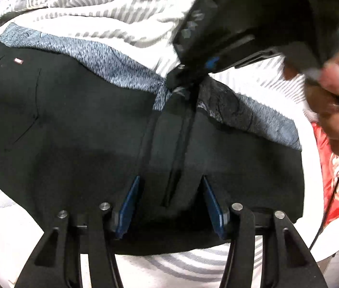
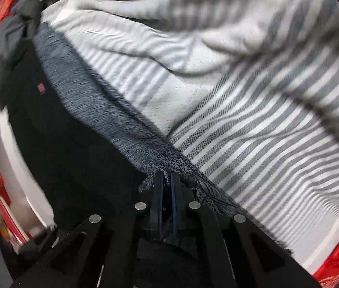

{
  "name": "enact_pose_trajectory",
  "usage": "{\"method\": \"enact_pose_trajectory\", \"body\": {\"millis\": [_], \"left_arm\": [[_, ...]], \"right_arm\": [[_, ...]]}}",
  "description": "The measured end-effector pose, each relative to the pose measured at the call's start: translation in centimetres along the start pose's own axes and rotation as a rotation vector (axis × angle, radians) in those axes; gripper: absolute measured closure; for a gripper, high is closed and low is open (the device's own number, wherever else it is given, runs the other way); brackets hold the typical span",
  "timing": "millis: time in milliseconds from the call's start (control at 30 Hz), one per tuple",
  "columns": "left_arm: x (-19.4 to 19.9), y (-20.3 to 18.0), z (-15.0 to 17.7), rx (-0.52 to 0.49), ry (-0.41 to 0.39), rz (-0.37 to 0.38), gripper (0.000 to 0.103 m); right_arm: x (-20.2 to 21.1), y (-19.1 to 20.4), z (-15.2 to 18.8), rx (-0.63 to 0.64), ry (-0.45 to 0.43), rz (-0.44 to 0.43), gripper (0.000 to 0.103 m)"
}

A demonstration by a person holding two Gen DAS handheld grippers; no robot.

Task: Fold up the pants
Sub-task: 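Lay the leg end over the folded trousers with the right gripper and release, then grasp the folded trousers' edge with the left gripper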

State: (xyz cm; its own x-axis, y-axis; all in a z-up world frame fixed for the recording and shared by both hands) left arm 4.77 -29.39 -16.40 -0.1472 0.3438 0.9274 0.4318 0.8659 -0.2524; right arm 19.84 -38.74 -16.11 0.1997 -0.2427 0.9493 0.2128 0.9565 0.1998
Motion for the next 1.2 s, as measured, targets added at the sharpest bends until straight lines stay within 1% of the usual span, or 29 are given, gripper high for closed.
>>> {"method": "enact_pose_trajectory", "body": {"millis": [67,133,167,200,233,267,333,367,433,467,500,567,633,667,700,733,767,800,833,900,933,1000,1067,1100,1133,1200], "left_arm": [[0.8,-0.1,0.4,-0.017,-0.002,-0.025,0.048],[1.9,0.0,0.8,-0.028,-0.008,-0.035,0.047],[2.4,0.1,1.0,-0.027,-0.008,-0.034,0.047],[2.9,0.3,1.2,-0.023,-0.005,-0.037,0.042],[3.3,0.5,1.4,-0.020,-0.005,-0.053,0.036],[3.7,0.7,1.6,-0.018,-0.011,-0.068,0.036],[4.6,1.4,2.0,-0.013,-0.014,-0.078,0.036],[4.8,1.9,2.2,-0.006,-0.008,-0.086,0.036],[5.1,2.5,2.3,0.012,0.006,-0.104,0.036],[5.6,3.9,2.3,0.021,0.011,-0.115,0.036],[5.8,4.6,2.6,0.027,0.019,-0.128,0.036],[5.7,5.4,2.9,0.029,0.027,-0.148,0.036],[5.7,6.2,3.3,0.025,0.041,-0.167,0.036],[5.7,6.5,3.6,0.023,0.048,-0.176,0.036],[5.9,6.3,3.9,0.020,0.055,-0.185,0.036],[6.1,6.3,4.0,0.017,0.059,-0.189,0.036],[6.4,6.5,4.1,0.014,0.057,-0.189,0.036],[6.9,6.8,4.3,0.010,0.051,-0.190,0.036],[7.4,6.8,4.4,0.006,0.049,-0.190,0.036],[8.0,7.2,4.7,0.006,0.049,-0.183,0.036],[8.5,7.5,4.9,0.011,0.049,-0.176,0.036],[9.0,7.8,4.9,0.018,0.047,-0.164,0.036],[9.3,8.2,5.0,0.016,0.047,-0.159,0.036],[9.2,8.4,5.0,0.015,0.049,-0.161,0.036],[9.0,8.5,5.1,0.014,0.054,-0.164,0.036],[8.6,8.7,5.2,0.021,0.068,-0.167,0.036]], "right_arm": [[0.1,-0.6,0.1,-0.057,-0.014,-0.055,0.088],[2.1,-1.3,0.5,-0.095,-0.056,-0.120,0.080],[3.5,-1.8,0.9,-0.107,-0.086,-0.140,0.068],[5.0,-2.2,1.4,-0.113,-0.125,-0.145,0.051],[6.3,-2.8,1.9,-0.122,-0.157,-0.136,0.045],[7.6,-3.5,2.6,-0.137,-0.194,-0.117,0.040],[9.4,-5.4,5.3,-0.195,-0.238,-0.102,0.040],[9.8,-5.9,5.8,-0.208,-0.245,-0.098,0.040],[9.7,-6.6,7.8,-0.218,-0.258,-0.049,0.040],[9.4,-6.6,9.6,-0.213,-0.265,-0.004,0.040],[9.0,-6.5,10.5,-0.206,-0.265,0.018,0.040],[7.0,-5.6,12.2,-0.186,-0.242,0.068,0.040],[3.0,-4.9,13.9,-0.153,-0.161,0.157,0.040],[2.2,-4.5,14.4,-0.123,-0.181,0.198,0.039],[2.3,-4.1,14.6,-0.101,-0.236,0.220,0.036],[2.5,-3.9,14.7,-0.094,-0.250,0.237,0.036],[2.8,-4.2,14.5,-0.127,-0.233,0.234,0.036],[3.2,-4.7,14.5,-0.168,-0.222,0.210,0.036],[3.9,-5.4,14.5,-0.231,-0.209,0.161,0.036],[5.3,-6.4,15.0,-0.306,-0.216,0.104,0.035],[5.9,-6.7,15.3,-0.331,-0.226,0.095,0.034],[7.2,-7.3,16.3,-0.375,-0.248,0.085,0.028],[8.0,-7.8,17.2,-0.412,-0.259,0.063,0.026],[8.1,-8.0,17.6,-0.424,-0.257,0.058,0.025],[8.2,-8.4,18.7,-0.436,-0.256,0.060,0.025],[8.1,-8.6,19.2,-0.449,-0.265,0.059,0.025]]}}
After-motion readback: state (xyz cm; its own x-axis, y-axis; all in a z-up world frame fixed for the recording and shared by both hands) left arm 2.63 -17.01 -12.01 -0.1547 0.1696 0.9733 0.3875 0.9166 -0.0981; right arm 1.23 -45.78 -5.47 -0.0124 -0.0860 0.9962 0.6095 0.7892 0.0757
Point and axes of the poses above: each gripper's, at about its wrist camera, not at the fingertips, and x roughly against the way its jaws point, y to its left, z to its underside, the point moved 2 cm from there along -x, roughly the way its jaws point, and after that the axes turned 13 degrees about -x, right-handed, at the moved point
